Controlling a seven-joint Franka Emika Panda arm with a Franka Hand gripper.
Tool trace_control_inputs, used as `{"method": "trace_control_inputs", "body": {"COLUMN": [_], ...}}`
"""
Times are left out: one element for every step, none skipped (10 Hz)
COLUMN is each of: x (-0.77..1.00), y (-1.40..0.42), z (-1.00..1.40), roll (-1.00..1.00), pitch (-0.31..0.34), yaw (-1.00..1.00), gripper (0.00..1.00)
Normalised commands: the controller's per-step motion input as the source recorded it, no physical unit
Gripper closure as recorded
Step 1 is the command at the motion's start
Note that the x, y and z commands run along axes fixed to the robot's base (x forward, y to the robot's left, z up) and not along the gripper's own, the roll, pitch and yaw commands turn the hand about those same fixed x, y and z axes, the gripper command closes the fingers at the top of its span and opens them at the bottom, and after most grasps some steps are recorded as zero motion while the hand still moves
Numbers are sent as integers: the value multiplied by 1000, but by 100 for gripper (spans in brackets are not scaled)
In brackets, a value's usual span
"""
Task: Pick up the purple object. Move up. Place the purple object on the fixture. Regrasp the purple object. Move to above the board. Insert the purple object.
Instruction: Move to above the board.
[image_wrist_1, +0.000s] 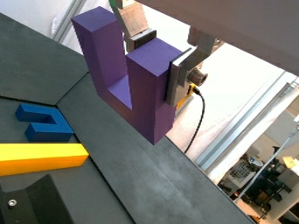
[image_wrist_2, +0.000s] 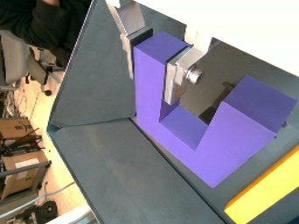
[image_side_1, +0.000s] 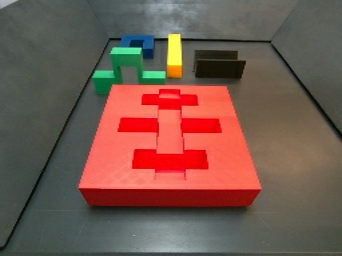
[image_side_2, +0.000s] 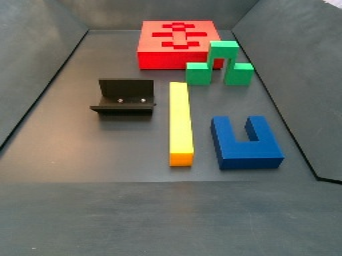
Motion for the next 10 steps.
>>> {"method": "trace_control_inputs", "body": {"x": [-1308,-1347,-1400,-1400,-1400,-1400,-964,-453,-224,-133], "y": [-1400,-1400,-1379,-1306,-1313,-1285,-862,-356,-177,-101], "z": [285,283,287,247,258,260,164,66,29,29], "roll": [-1000,-1000,-1000,-1000,-1000,-1000,-1000,-1000,-1000,-1000], "pitch": [58,46,27,18,29,35,39,48,65,56], "yaw": [-154,-147,-142,-134,-132,-130,-123,-118,-111,-102], "gripper": [100,100,100,100,100,100,100,100,100,100]}}
